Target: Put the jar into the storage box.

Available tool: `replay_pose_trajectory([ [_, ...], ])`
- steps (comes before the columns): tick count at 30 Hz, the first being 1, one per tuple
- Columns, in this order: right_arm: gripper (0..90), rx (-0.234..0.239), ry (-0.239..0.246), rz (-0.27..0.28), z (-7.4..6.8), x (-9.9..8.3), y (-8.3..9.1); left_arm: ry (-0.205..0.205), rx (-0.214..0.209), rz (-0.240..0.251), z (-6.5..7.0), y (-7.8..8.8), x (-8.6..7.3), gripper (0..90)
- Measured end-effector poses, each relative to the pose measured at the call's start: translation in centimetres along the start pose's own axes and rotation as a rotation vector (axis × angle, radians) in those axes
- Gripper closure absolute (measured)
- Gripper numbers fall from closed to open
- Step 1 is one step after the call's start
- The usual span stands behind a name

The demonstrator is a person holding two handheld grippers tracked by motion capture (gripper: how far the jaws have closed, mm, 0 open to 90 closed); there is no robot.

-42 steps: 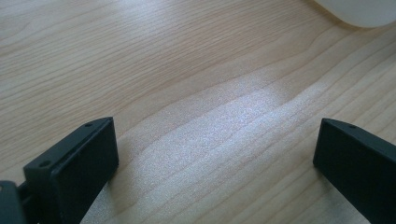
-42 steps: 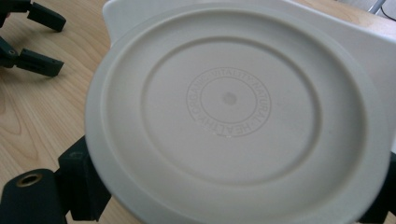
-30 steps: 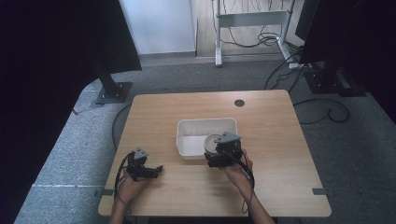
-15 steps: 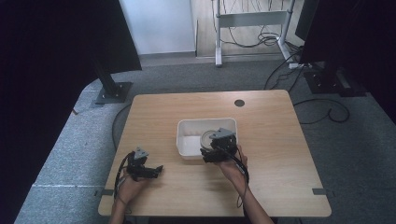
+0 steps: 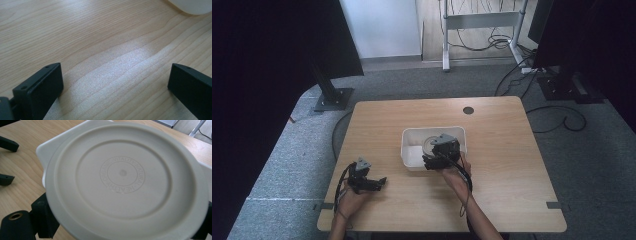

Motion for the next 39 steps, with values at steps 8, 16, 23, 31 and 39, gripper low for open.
replay_pose_trajectory([
  [8, 9.6, 0.002, 0.011, -0.004, -0.1, 0.3, -1.5, 0.001, -0.001, 0.000, 0.0, 0.0, 0.0, 0.0],
  [16, 9.6, 0.010, 0.005, -0.005, -0.4, 0.5, -2.8, 0.000, -0.002, 0.000, 0.0, 0.0, 0.0, 0.0],
  [23, 9.6, 0.006, 0.001, -0.008, -0.4, 0.7, -3.9, 0.000, -0.002, -0.001, 0.0, 0.0, 0.0, 0.0],
  [31, 9.6, 0.007, -0.002, -0.020, -0.6, 0.5, -5.4, -0.001, -0.002, -0.001, 0.0, 0.0, 0.0, 0.0],
  [39, 9.6, -0.006, -0.004, -0.043, -0.6, 0.1, -6.4, -0.003, -0.002, -0.001, 0.0, 0.0, 0.0, 0.0],
])
Point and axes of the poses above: each handheld gripper's, and its own axes: y roughly backward along the jaws, x roughly out of its top, z roughly to its right, the point moved 3 cm from there along -y, roughly forward along the jaws, and after that the axes turned 13 degrees about x, right-handed, at the moved point
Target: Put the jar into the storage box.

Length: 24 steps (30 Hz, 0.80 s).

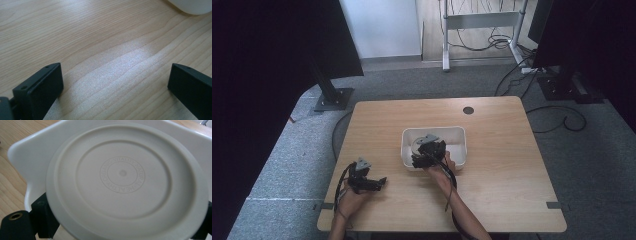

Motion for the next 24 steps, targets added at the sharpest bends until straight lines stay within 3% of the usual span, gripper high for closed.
replay_pose_trajectory([
  [8, 9.5, -0.001, 0.005, -0.026, -0.28, -0.37, -1.08, 0.001, -0.001, 0.000, 0.01, 0.00, 0.00, 0.0],
  [13, 9.6, 0.001, -0.007, -0.026, -0.25, -0.36, -1.05, 0.001, -0.001, 0.000, 0.01, 0.00, 0.00, 0.0],
  [17, 9.5, 0.021, -0.051, -0.035, 0.13, -0.39, -0.94, 0.001, -0.001, 0.000, 0.01, 0.00, 0.00, 0.0],
  [24, 9.4, 0.029, -0.056, -0.048, 0.23, -0.32, -0.91, 0.001, -0.001, 0.000, 0.01, 0.00, 0.00, 0.0],
])
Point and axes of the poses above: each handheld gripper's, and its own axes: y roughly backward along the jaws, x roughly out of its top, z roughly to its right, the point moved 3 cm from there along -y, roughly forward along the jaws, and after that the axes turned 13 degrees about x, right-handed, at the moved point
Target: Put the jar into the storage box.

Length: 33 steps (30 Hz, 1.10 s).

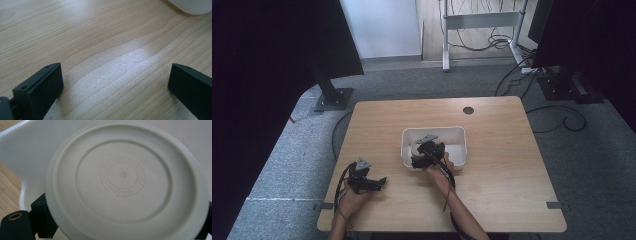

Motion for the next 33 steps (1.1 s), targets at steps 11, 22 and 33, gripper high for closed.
replay_pose_trajectory([
  [11, 2.1, 0.014, 0.027, -0.008, -0.2, 0.2, 0.3, 0.000, 0.000, 0.000, 0.0, 0.0, 0.0, 0.0],
  [22, 2.8, 0.020, 0.064, -0.003, -0.3, 0.1, 1.6, 0.000, 0.000, 0.000, 0.0, 0.0, 0.0, 0.0],
  [33, 3.6, 0.026, 0.096, 0.006, -0.6, 0.1, 2.9, 0.000, 0.000, 0.000, 0.0, 0.0, 0.0, 0.0],
])
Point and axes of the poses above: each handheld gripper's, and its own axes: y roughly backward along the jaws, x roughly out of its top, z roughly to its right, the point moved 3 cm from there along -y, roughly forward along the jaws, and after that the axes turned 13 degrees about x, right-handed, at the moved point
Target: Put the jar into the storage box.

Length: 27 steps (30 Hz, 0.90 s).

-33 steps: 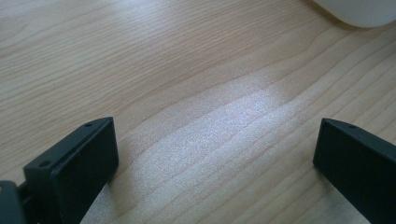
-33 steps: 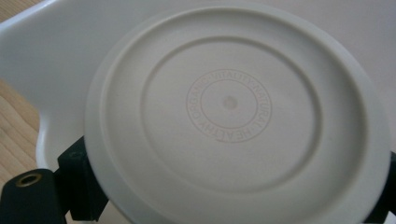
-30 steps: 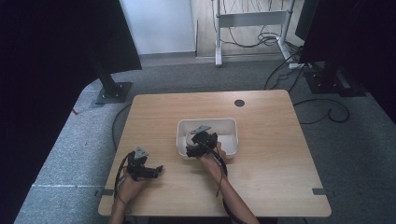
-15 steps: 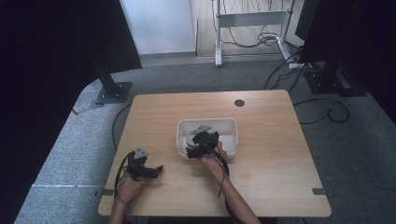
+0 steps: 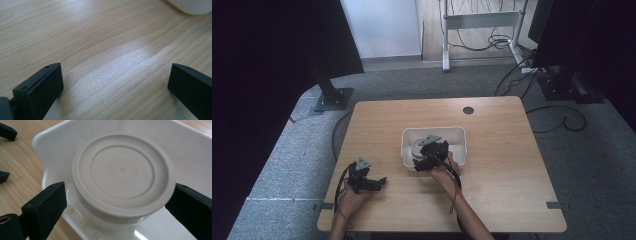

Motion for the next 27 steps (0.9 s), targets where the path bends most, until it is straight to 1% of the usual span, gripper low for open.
replay_pose_trajectory([
  [4, 4.1, 0.008, 0.010, 0.000, -0.1, -0.1, 0.4, -0.002, 0.000, 0.001, 0.0, 0.0, 0.0, 0.0],
  [13, 4.4, 0.018, 0.017, 0.013, -0.2, -0.5, 1.2, 0.000, 0.000, -0.001, 0.0, 0.0, 0.0, 0.0],
  [16, 4.5, 0.020, 0.029, 0.014, -0.2, -0.6, 1.5, 0.000, 0.000, -0.001, 0.0, 0.0, 0.0, 0.0],
  [22, 4.8, 0.025, 0.033, 0.015, -0.2, -1.0, 2.1, 0.003, 0.000, 0.000, 0.0, 0.0, 0.0, 0.0],
  [27, 5.0, 0.039, 0.033, 0.019, -0.1, -1.5, 2.7, 0.003, 0.000, 0.001, 0.0, 0.0, 0.0, 0.0],
])
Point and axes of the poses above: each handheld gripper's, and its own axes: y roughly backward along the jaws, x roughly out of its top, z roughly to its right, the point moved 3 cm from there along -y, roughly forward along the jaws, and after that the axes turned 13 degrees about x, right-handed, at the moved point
